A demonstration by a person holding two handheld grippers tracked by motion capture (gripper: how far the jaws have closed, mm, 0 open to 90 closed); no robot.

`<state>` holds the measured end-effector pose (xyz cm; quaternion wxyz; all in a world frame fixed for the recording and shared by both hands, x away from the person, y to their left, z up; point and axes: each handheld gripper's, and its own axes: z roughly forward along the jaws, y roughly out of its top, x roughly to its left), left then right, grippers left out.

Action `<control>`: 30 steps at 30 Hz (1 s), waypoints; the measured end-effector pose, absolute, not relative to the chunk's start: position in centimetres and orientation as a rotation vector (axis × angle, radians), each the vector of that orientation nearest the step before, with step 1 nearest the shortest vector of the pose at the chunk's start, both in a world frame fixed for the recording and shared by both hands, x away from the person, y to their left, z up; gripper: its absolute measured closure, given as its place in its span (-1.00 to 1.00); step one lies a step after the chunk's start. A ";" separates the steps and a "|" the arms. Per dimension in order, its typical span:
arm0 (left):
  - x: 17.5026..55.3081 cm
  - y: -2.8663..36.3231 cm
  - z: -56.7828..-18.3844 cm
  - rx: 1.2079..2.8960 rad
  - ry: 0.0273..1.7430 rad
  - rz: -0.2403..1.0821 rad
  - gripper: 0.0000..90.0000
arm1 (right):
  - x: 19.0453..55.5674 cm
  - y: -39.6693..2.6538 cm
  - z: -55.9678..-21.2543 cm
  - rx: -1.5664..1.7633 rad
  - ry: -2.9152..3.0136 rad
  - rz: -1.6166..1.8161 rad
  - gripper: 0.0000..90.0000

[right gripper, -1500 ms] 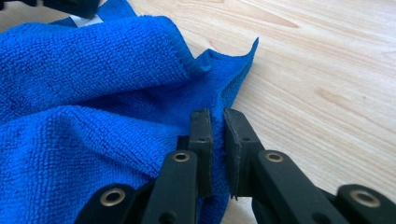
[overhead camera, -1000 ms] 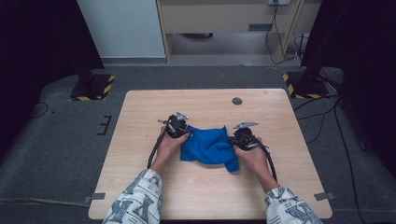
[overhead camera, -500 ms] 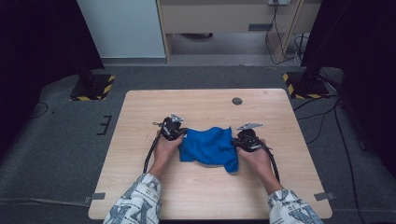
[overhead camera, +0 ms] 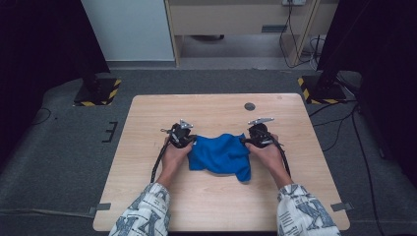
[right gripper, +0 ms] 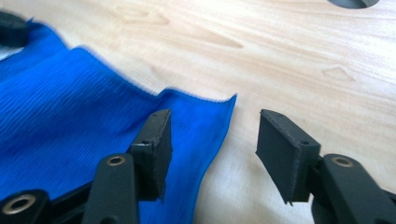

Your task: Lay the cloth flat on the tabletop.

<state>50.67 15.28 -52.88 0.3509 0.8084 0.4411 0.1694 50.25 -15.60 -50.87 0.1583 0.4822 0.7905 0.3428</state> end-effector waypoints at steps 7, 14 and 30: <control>50.7 15.3 -53.0 2.084 1.147 0.436 0.91 | 51.7 -15.0 -51.9 1.397 2.285 0.948 0.02; 50.7 15.3 -52.9 2.080 1.153 0.427 0.93 | 51.7 -15.0 -52.4 1.381 2.313 0.941 0.46; 49.6 16.0 -50.0 2.005 1.080 0.496 0.94 | 49.7 -16.9 -49.6 1.306 2.265 1.079 0.98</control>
